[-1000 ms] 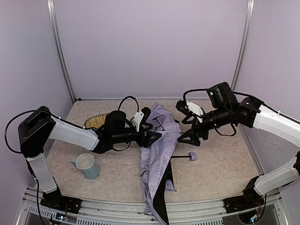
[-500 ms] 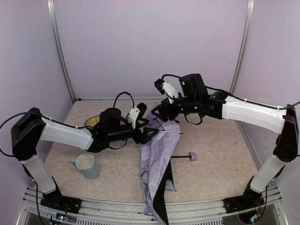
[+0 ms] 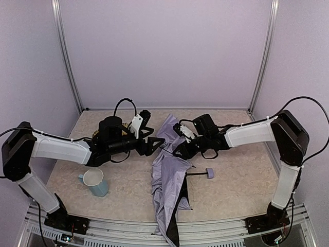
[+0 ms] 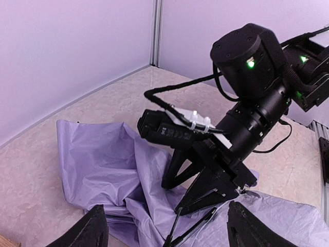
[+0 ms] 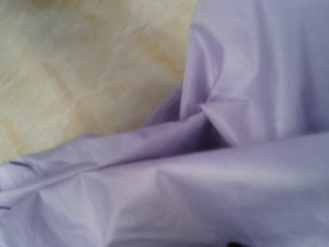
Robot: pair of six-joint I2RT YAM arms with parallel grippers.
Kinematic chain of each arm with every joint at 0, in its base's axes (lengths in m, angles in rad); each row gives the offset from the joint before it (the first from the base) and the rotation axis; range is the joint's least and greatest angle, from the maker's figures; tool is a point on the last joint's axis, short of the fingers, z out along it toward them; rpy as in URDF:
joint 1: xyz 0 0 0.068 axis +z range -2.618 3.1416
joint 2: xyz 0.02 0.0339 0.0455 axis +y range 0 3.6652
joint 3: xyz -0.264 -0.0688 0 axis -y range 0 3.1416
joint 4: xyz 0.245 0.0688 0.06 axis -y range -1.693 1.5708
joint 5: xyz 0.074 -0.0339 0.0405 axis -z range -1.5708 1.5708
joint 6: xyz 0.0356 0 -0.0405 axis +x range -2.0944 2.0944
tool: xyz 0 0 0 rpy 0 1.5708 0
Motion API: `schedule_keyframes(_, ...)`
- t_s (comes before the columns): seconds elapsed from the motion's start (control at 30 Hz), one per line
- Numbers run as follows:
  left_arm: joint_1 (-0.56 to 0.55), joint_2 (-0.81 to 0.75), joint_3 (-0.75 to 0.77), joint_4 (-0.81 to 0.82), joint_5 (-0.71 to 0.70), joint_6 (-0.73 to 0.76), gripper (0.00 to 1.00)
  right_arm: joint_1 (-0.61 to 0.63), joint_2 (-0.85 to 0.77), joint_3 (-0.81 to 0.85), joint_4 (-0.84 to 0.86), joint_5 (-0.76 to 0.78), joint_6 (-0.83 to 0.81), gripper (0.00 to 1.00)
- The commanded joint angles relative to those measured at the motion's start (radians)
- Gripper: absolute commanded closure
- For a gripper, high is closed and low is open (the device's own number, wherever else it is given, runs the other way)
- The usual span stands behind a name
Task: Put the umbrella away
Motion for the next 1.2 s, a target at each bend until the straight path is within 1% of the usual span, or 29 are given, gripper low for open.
schedule_keyframes(0.0,-0.02,-0.058,-0.018,-0.053,0.01,0.057,0.24,-0.022,0.061,0.01,0.026,-0.116,-0.036,0.5)
schedule_keyframes(0.07,-0.043,-0.072,-0.022,-0.091,0.018,0.098,0.24,-0.028,0.081,0.02,-0.003,-0.108,-0.064,0.5)
schedule_keyframes(0.2,-0.088,-0.078,-0.019,-0.166,0.017,0.174,0.25,-0.027,0.104,0.082,-0.14,-0.054,-0.118,0.5)
schedule_keyframes(0.3,-0.117,-0.08,-0.016,-0.221,0.072,0.211,0.25,-0.028,0.049,0.115,-0.192,-0.07,-0.146,0.48)
schedule_keyframes(0.37,-0.16,-0.085,-0.018,-0.277,0.115,0.268,0.24,-0.028,-0.006,0.134,-0.213,-0.077,-0.159,0.46)
schedule_keyframes(0.47,-0.225,-0.089,-0.02,-0.392,0.106,0.375,0.19,-0.036,-0.069,0.175,-0.258,-0.077,-0.172,0.42)
schedule_keyframes(0.57,-0.285,-0.101,-0.015,-0.508,0.107,0.44,0.16,-0.05,-0.083,0.205,-0.285,-0.078,-0.174,0.38)
schedule_keyframes(0.63,-0.325,-0.118,-0.02,-0.541,0.115,0.464,0.15,-0.054,-0.061,0.212,-0.279,-0.074,-0.174,0.38)
schedule_keyframes(0.8,-0.418,-0.116,-0.045,-0.556,0.116,0.481,0.13,-0.054,0.084,0.258,-0.263,-0.102,-0.152,0.39)
schedule_keyframes(0.93,-0.446,-0.036,-0.041,-0.57,0.123,0.485,0.12,-0.053,0.204,0.292,-0.239,-0.13,-0.124,0.41)
schedule_keyframes(1.03,-0.451,0.043,-0.038,-0.542,0.134,0.491,0.12,-0.051,0.276,0.295,-0.234,-0.159,-0.104,0.43)
schedule_keyframes(1.1,-0.458,0.092,-0.032,-0.514,0.088,0.49,0.13,-0.05,0.3,0.282,-0.227,-0.168,-0.095,0.44)
schedule_keyframes(1.17,-0.462,0.119,-0.034,-0.471,0.032,0.488,0.18,-0.047,0.303,0.262,-0.225,-0.164,-0.098,0.44)
